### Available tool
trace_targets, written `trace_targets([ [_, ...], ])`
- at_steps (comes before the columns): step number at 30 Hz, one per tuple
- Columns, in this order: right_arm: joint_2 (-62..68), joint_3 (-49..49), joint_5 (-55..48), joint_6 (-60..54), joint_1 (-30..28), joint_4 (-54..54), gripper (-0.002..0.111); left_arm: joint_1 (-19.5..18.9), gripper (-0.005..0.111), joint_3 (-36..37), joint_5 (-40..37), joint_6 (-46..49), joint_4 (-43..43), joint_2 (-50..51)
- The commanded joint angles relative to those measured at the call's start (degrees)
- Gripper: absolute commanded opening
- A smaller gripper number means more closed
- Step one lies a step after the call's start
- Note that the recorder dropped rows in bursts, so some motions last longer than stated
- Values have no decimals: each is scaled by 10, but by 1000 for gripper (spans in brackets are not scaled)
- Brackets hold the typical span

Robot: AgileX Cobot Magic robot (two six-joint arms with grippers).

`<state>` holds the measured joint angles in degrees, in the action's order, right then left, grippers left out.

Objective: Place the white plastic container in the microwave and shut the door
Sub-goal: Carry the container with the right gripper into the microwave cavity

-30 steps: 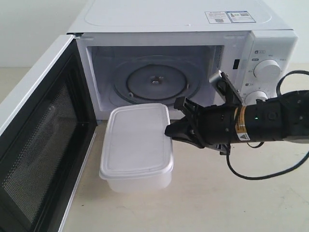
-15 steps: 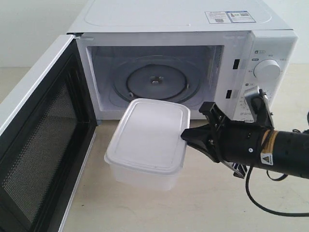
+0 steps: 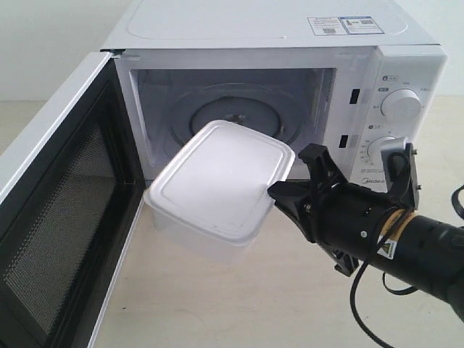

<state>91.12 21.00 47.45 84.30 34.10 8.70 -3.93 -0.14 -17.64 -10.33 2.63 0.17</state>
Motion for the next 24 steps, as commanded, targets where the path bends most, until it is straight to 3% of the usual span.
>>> trace_targets([
  [1,-7,-3,16,-55,47,-108,0,-1,4,1,3,-4,-2,-2],
  [12,-7,-3,14,-98,116,-208,0,-1,4,1,3,-4,-2,-2],
  [24,-7,-3,66,-149,194,-430,0,-1,4,1,3,-4,-2,-2],
])
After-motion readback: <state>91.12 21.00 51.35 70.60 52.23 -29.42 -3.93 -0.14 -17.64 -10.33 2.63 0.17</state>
